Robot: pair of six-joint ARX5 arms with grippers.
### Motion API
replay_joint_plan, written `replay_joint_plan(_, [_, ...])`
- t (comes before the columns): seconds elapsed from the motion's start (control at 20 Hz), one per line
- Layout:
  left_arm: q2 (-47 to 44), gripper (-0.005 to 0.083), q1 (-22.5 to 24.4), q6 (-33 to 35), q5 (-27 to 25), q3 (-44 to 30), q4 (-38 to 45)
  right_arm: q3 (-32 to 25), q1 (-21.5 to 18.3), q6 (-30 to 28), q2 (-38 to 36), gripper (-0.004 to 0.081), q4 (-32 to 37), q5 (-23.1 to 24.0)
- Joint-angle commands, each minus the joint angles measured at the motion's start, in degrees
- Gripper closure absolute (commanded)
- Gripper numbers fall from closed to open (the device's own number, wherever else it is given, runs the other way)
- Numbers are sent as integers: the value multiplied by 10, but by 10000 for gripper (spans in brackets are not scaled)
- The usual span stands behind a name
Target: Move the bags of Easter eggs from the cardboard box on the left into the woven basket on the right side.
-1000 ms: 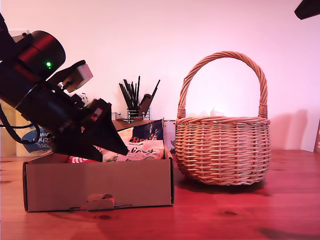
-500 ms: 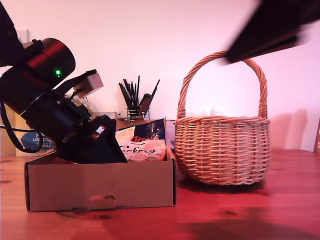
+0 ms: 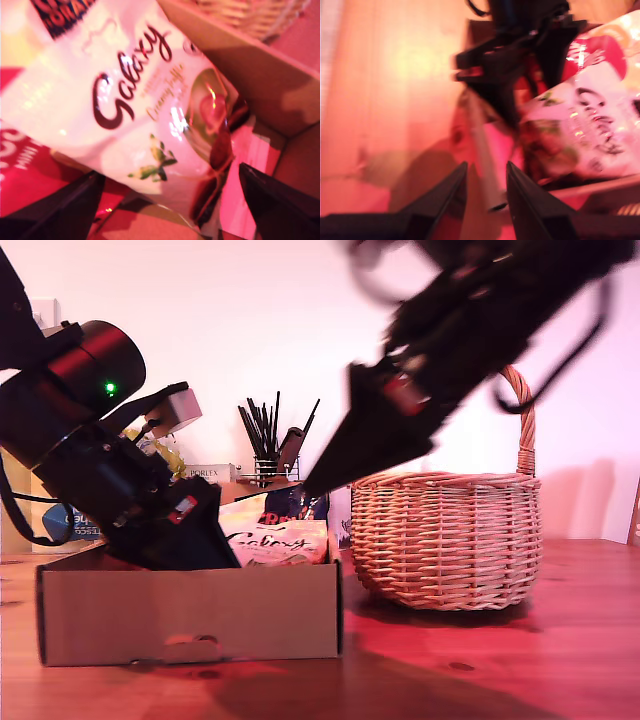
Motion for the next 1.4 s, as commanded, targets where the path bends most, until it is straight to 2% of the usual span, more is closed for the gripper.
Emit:
replay_joint_plan(0.0, [16, -6, 5, 17, -5, -21, -42, 20, 6, -7, 29, 515, 0, 8])
replay_joint_plan(0.3, [16, -7, 13, 20, -4, -21, -62, 39, 19, -37, 120, 511, -14, 16])
replay_joint_plan(0.5, [16, -7, 13, 20, 8, -21, -62, 41, 20, -46, 148, 519, -16, 25])
replay_joint_plan(0.8, [16, -7, 13, -1, 54, -21, -20, 41, 29, -47, 149, 784, -35, 25])
replay_joint_plan(1.0, [16, -6, 13, -23, 59, -21, 39, 41, 43, -47, 149, 783, -39, 25])
replay_joint_plan(1.15, [17, -5, 10, -30, 61, -21, 51, 41, 53, -47, 149, 783, -46, 26])
replay_joint_plan(1.25, [21, 47, 2, -30, 61, -21, 50, 41, 57, -47, 149, 783, -52, 28])
replay_joint_plan(1.35, [31, 215, -3, -37, 60, -21, 51, 41, 58, -47, 149, 783, -57, 39])
